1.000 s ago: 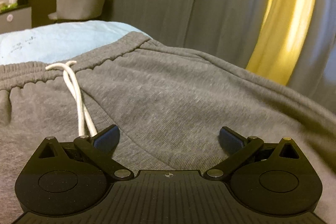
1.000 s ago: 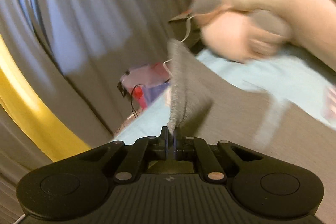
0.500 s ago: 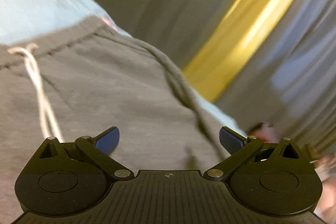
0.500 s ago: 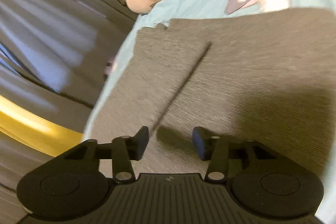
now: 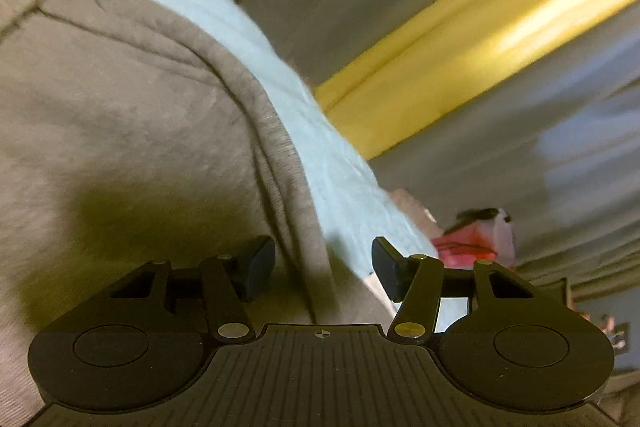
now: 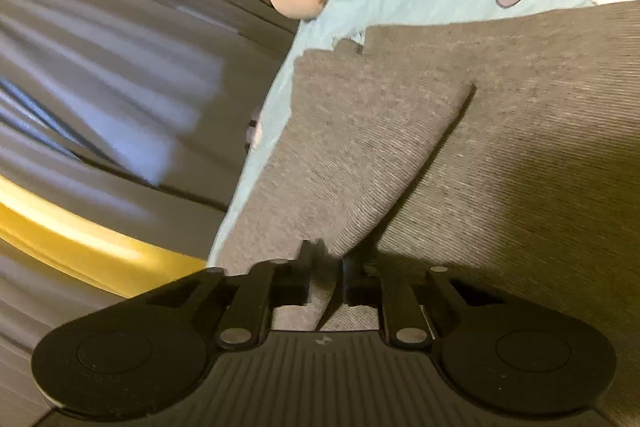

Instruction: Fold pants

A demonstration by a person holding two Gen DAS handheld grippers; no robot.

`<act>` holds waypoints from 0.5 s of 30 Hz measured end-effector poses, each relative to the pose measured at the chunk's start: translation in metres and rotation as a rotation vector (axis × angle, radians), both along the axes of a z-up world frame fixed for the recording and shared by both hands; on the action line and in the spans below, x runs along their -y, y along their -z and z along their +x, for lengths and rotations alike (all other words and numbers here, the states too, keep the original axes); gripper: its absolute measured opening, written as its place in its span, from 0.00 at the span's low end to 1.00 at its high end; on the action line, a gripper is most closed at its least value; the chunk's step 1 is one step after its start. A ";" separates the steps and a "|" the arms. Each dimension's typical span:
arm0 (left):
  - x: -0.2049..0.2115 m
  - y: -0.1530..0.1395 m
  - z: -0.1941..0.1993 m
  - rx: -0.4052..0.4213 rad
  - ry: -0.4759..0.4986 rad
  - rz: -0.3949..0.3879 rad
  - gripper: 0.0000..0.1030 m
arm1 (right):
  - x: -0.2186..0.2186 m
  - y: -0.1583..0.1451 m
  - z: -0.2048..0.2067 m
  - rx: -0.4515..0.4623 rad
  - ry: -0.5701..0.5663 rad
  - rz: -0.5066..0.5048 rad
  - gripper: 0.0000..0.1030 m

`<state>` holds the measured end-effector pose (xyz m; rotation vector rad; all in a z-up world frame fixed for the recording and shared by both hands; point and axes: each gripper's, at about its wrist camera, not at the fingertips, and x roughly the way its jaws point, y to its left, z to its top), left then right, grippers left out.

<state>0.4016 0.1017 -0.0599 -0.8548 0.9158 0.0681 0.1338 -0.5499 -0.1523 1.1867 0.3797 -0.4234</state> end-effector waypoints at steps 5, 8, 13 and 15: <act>-0.002 0.004 0.013 -0.073 0.018 0.014 0.07 | 0.003 -0.005 0.008 0.002 -0.008 -0.007 0.05; -0.002 -0.026 -0.012 0.074 0.032 0.020 0.07 | 0.006 -0.024 -0.001 0.055 -0.011 -0.028 0.05; -0.003 -0.108 -0.108 0.326 0.142 0.107 0.07 | 0.008 -0.090 -0.038 0.128 -0.044 -0.174 0.04; -0.010 -0.127 -0.168 0.394 0.165 0.106 0.07 | 0.009 -0.111 -0.062 0.136 -0.059 -0.218 0.04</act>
